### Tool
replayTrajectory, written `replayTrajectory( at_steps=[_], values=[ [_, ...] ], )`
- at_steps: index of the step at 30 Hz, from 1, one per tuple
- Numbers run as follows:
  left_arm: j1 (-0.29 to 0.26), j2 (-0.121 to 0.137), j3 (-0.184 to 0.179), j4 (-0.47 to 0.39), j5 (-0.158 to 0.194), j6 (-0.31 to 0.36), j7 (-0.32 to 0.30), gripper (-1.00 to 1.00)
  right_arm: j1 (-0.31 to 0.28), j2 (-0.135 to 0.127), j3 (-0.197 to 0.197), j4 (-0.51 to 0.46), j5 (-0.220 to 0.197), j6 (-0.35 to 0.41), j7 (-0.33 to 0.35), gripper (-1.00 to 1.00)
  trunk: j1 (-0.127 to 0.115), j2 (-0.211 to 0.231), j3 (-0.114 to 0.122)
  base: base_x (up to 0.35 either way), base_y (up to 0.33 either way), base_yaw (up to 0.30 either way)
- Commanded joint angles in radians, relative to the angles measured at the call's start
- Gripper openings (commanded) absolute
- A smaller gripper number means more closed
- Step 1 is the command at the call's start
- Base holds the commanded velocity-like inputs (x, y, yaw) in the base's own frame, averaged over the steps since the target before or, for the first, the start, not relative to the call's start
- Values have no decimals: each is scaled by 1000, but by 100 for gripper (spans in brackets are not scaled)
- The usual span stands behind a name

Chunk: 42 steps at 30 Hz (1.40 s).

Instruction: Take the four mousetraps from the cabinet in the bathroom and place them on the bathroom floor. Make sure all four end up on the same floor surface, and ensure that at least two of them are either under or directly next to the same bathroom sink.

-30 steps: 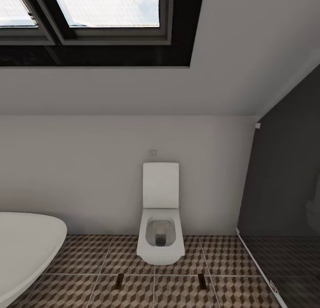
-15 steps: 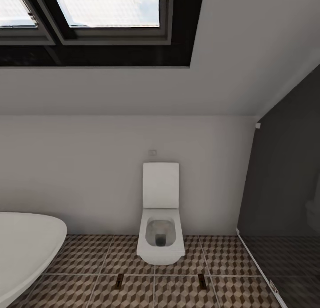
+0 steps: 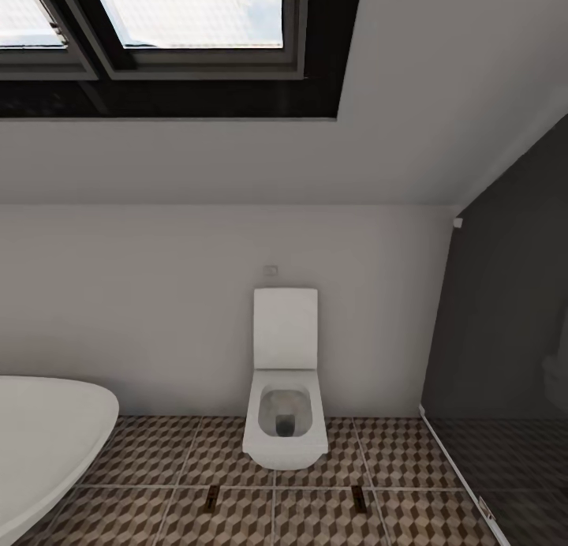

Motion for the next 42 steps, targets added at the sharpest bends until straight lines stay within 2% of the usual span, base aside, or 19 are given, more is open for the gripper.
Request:
replayTrajectory(
  at_steps=[1, 42],
  values=[
    [-1, 0, -8, 1, 10, -3, -4, 100, -1, 0, 8, 2, -10, -5, -1, 100, 0, -1, -1, 0, 0, 0],
    [-1, 0, -10, 1, 10, -3, -4, 100, -1, 0, 9, 2, -8, -5, -1, 100, 0, -1, -1, 0, 0, 0]
  ],
)
